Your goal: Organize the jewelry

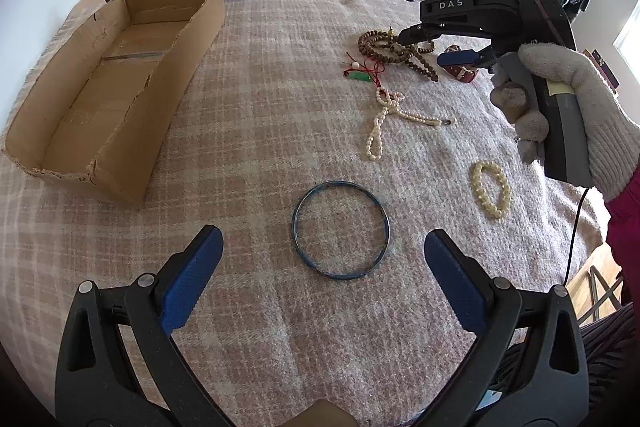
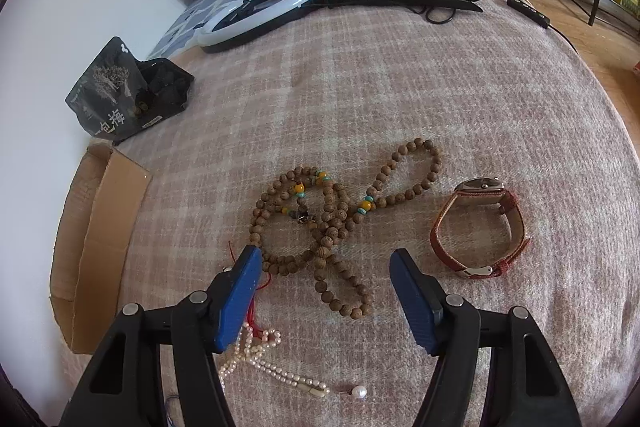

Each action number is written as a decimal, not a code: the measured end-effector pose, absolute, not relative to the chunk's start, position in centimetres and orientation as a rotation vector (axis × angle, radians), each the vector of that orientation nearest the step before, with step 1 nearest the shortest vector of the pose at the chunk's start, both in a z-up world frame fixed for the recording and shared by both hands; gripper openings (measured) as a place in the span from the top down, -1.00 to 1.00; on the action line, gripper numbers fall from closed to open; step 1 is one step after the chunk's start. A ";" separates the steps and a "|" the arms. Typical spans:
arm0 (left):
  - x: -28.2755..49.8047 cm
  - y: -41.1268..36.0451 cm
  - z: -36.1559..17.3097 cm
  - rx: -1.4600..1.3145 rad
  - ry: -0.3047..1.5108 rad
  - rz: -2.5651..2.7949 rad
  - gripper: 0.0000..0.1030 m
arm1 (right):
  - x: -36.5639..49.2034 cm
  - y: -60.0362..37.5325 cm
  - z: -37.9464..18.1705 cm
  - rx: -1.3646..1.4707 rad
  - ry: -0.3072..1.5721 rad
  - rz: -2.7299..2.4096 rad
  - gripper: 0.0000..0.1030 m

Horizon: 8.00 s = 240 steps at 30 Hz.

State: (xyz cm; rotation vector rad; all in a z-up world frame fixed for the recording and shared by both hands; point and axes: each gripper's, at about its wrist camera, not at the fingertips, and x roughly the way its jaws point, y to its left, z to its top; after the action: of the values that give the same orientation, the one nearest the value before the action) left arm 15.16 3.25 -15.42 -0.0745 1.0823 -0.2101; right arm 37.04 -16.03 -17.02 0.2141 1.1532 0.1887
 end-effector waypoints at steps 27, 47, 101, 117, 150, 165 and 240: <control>17.6 0.8 -20.4 0.046 1.168 -0.120 -0.99 | 39.2 -14.7 -19.3 0.160 1.171 0.147 -0.20; 17.8 0.6 -19.9 0.049 1.165 -0.159 -0.33 | 38.9 -13.0 -19.0 0.009 1.144 0.182 0.74; 18.4 0.1 -21.1 0.055 1.087 -0.124 -0.67 | 39.3 -12.9 -19.1 0.083 1.158 0.245 0.38; 17.0 0.3 -19.0 0.034 1.055 -0.142 -0.41 | 36.7 -12.8 -14.1 0.001 1.013 0.256 0.92; 17.5 12.0 -5.6 -0.056 0.815 -0.009 -0.41 | 30.5 -3.6 -0.7 -0.032 0.725 0.499 0.92; 19.5 19.5 -8.0 -0.179 0.878 0.123 -0.41 | 31.7 6.5 -1.5 -0.037 0.721 0.656 0.92; 19.0 11.6 -6.8 -0.077 0.805 0.000 -0.63 | 27.4 -6.8 -3.0 -0.207 0.677 0.259 -0.96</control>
State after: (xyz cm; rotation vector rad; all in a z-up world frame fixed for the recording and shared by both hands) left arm 19.00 11.55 -6.77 -0.0774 0.8051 -0.0003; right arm 27.45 -6.84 -3.04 -0.2071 0.6775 0.2590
